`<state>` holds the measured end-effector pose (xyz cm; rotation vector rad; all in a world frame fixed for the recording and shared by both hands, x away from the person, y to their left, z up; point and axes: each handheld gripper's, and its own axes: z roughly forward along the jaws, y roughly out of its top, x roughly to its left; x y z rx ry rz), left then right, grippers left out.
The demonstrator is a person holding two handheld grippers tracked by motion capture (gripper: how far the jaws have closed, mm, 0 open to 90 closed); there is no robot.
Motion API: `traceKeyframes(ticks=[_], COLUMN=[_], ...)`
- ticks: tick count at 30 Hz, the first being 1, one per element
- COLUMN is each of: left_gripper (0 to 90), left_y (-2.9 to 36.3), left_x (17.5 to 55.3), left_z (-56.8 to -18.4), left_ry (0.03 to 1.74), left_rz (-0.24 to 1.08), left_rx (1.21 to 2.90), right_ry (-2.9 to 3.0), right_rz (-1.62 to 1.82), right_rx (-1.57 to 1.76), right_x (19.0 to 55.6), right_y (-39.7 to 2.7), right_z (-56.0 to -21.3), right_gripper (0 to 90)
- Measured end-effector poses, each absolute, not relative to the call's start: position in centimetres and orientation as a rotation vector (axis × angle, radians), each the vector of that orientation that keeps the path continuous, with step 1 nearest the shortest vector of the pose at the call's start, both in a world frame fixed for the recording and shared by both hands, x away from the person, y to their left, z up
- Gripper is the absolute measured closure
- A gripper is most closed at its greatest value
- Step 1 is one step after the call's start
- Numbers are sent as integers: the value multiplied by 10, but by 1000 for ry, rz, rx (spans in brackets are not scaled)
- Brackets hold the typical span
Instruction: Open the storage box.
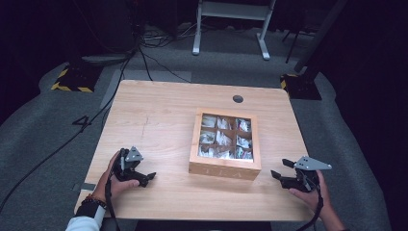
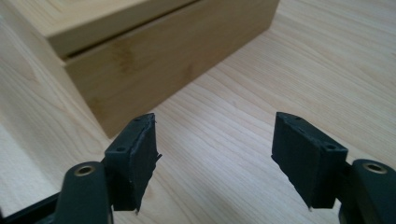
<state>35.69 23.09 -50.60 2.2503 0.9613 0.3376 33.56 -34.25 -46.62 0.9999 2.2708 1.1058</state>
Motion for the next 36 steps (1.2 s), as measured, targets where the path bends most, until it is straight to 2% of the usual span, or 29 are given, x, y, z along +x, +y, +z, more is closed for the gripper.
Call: traceKeyframes(ticks=[5, 27, 36], left_gripper=[1, 1, 1], left_y=[231, 231, 231], left_x=[357, 357, 357], left_z=[-506, -506, -506], left_ry=[961, 961, 961], left_rz=[338, 338, 337], left_rx=[2251, 2251, 2251], right_ry=[2306, 2364, 2359], right_rz=[1120, 1187, 1175], right_rx=[945, 897, 865], right_x=[330, 322, 323], right_y=[-331, -304, -294], right_z=[-461, -453, -450], right_gripper=[352, 381, 444])
